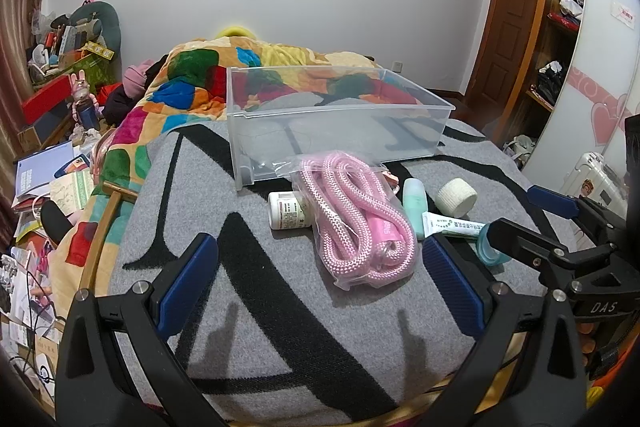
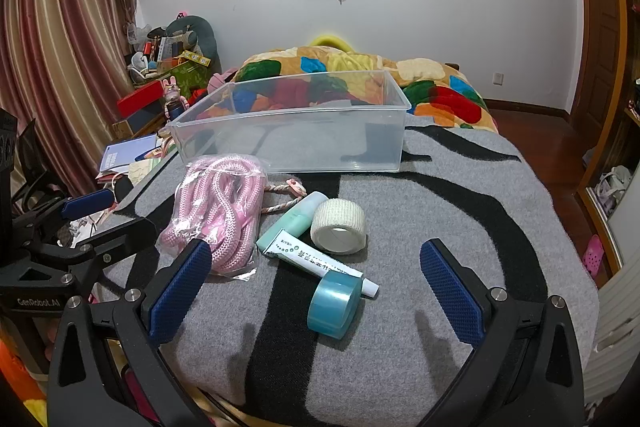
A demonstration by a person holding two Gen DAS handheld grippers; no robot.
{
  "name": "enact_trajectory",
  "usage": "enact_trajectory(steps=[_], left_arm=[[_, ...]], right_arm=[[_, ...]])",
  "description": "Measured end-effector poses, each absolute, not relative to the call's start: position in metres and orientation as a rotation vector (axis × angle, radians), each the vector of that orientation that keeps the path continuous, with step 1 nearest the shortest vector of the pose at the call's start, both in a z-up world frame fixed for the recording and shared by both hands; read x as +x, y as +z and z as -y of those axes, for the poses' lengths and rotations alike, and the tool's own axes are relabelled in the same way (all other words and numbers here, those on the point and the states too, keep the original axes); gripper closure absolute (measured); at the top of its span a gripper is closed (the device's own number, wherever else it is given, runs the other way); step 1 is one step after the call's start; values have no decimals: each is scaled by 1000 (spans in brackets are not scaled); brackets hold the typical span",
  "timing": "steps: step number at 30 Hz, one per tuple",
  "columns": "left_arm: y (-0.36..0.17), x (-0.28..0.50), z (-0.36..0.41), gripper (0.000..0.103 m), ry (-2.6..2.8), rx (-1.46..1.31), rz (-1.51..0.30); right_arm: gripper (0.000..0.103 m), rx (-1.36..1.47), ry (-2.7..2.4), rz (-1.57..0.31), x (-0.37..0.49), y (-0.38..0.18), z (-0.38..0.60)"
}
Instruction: Organize objects
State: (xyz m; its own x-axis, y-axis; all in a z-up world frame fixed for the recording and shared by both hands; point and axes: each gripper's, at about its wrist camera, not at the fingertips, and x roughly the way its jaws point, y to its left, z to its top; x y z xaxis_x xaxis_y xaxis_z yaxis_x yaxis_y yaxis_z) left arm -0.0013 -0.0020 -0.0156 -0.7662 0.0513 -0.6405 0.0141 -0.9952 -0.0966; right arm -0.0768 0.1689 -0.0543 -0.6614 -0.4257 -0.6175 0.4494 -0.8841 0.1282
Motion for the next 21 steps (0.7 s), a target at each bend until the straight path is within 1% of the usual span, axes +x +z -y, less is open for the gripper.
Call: enact_trajectory(steps=[21], left_arm=[[-15,-2,0,0,2918,-1076,142]], right_arm=[[0,919,-2488,-49,-75,-55,-167]])
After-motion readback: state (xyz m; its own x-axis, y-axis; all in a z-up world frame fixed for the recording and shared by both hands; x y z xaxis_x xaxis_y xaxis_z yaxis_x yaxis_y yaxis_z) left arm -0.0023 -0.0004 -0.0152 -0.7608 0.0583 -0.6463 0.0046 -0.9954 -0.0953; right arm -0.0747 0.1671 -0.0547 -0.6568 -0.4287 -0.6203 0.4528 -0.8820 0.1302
